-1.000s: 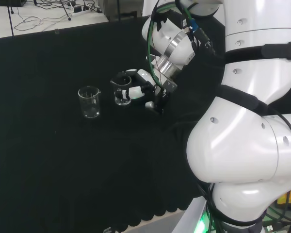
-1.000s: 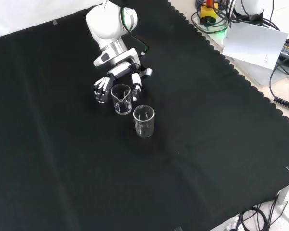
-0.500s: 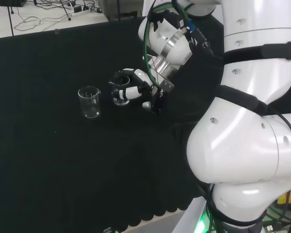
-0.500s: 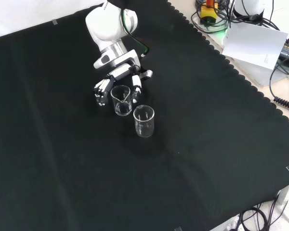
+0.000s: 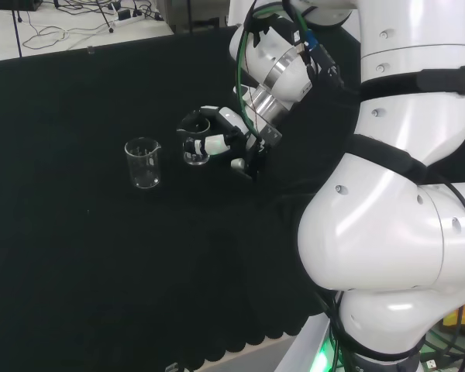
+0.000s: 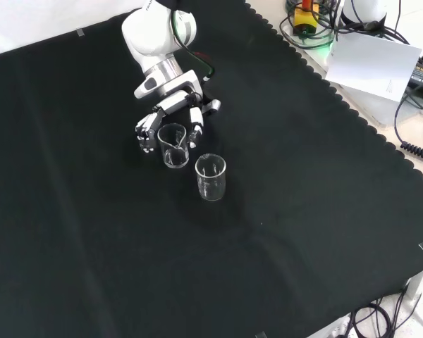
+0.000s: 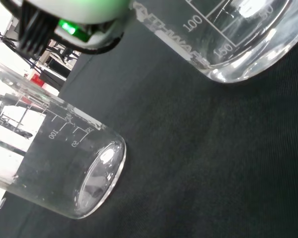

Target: Pick up the beaker on the right.

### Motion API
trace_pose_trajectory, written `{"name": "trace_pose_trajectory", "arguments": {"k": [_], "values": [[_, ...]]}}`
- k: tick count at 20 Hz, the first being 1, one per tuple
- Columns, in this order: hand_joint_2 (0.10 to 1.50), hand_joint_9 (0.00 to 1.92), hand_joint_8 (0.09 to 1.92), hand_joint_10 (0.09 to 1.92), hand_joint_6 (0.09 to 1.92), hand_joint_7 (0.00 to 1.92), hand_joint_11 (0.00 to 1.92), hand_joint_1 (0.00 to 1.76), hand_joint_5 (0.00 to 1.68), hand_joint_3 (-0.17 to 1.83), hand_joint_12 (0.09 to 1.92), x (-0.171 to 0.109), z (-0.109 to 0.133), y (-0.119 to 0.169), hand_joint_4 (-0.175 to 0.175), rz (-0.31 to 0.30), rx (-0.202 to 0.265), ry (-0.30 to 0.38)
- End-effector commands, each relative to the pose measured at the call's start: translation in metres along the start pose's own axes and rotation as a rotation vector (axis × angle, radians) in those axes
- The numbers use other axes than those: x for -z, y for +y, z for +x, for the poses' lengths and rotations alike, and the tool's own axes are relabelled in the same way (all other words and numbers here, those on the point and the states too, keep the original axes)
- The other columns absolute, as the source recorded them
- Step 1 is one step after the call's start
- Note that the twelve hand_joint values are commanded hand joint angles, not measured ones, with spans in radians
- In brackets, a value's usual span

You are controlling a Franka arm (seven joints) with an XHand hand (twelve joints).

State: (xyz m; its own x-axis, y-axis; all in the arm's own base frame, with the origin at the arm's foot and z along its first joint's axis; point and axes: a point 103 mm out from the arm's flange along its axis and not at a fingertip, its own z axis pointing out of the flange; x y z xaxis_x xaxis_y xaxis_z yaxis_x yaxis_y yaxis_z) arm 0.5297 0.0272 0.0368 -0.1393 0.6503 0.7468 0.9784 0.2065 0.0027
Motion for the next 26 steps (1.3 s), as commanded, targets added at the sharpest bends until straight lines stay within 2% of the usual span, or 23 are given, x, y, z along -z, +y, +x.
{"name": "trace_pose_trajectory", "arguments": {"k": [1, 5, 6, 7, 8, 9, 10, 11, 13, 16, 20, 26], "values": [[0.59, 0.52, 0.66, 0.57, 0.69, 0.40, 0.12, 0.92, 0.50, 0.52, 1.35, -0.007, 0.007, 0.004, -0.027, 0.003, 0.002, -0.005], [0.59, 0.52, 0.65, 0.57, 0.68, 0.40, 0.12, 0.92, 0.48, 0.52, 1.35, -0.014, 0.011, 0.007, -0.028, 0.007, -0.007, -0.015], [0.62, 0.54, 0.66, 0.57, 0.70, 0.44, 0.14, 0.92, 0.62, 0.53, 1.35, -0.007, 0.006, 0.006, -0.017, -0.007, -0.025, -0.019], [0.74, 0.59, 0.66, 0.57, 0.77, 0.51, 0.18, 0.96, 0.80, 0.45, 1.35, -0.013, 0.010, 0.009, 0.055, -0.016, -0.045, -0.040], [0.85, 0.62, 0.65, 0.57, 0.81, 0.57, 0.21, 1.00, 0.93, 0.33, 1.35, -0.015, 0.011, 0.011, 0.110, -0.020, -0.058, -0.051], [0.90, 0.71, 0.66, 0.57, 0.80, 0.71, 0.31, 1.03, 1.03, 0.25, 1.32, -0.020, 0.014, 0.015, 0.142, -0.027, -0.078, -0.080], [0.93, 0.79, 0.63, 0.55, 0.76, 0.84, 0.40, 1.05, 1.10, 0.21, 1.29, -0.015, 0.013, 0.013, 0.160, -0.039, -0.088, -0.082], [0.93, 0.90, 0.60, 0.53, 0.71, 0.98, 0.57, 1.07, 1.15, 0.19, 1.21, -0.009, 0.011, 0.011, 0.168, -0.045, -0.093, -0.079], [0.91, 1.13, 0.49, 0.43, 0.62, 1.21, 0.87, 1.09, 1.22, 0.20, 1.04, 0.015, 0.011, 0.007, 0.174, -0.054, -0.082, -0.100], [0.86, 1.36, 0.29, 0.22, 0.55, 1.42, 1.09, 1.10, 1.27, 0.26, 0.89, 0.042, 0.017, 0.007, 0.175, -0.074, -0.067, -0.142], [0.82, 1.48, 0.18, 0.11, 0.53, 1.54, 1.17, 1.11, 1.29, 0.34, 0.85, 0.077, 0.028, 0.003, 0.175, -0.086, -0.050, -0.210], [0.77, 1.54, 0.13, 0.09, 0.53, 1.60, 1.21, 1.12, 1.30, 0.42, 0.83, 0.107, 0.044, -0.008, 0.175, -0.043, -0.036, -0.302]]}}
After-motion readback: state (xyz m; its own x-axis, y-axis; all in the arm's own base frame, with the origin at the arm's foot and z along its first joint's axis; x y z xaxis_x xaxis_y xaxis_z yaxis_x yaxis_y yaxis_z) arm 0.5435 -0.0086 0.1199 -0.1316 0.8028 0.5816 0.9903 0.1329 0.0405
